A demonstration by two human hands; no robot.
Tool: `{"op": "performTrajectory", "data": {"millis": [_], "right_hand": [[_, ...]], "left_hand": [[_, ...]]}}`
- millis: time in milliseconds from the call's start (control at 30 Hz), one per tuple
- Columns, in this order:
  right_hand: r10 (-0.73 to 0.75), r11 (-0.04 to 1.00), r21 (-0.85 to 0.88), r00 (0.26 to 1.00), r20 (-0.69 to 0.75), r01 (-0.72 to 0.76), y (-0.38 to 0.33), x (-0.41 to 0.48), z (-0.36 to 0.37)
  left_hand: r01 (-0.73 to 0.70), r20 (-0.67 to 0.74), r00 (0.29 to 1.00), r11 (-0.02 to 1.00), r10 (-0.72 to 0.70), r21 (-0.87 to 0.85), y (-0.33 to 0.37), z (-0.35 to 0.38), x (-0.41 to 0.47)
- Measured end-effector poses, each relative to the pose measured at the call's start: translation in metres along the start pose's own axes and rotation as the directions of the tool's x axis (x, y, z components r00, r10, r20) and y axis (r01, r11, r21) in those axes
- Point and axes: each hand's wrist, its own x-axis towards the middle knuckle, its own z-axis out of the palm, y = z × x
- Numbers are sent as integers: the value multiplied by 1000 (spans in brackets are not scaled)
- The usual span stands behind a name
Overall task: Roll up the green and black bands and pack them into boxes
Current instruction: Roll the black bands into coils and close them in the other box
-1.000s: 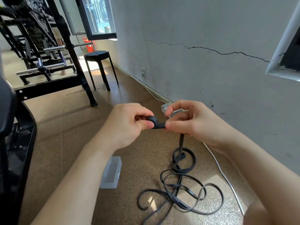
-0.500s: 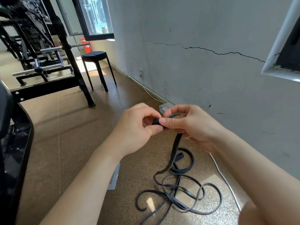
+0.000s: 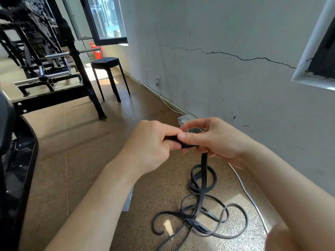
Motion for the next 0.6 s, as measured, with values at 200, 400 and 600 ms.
{"op": "performTrajectory", "data": {"millis": [200,400,600], "right_hand": [[-9,991,131,1000,-24,12,7,3,7],[3,888,459,1000,-1,-3,6,8,5],[-42,888,459,999,32,23,4,7,4]], "left_hand": [[91,23,996,996,-90,-24,-3,0,1],[200,8,951,597,-308,-777,-7,13,2],[172,-37,943,580,-331,-796,-5,16,3]]}}
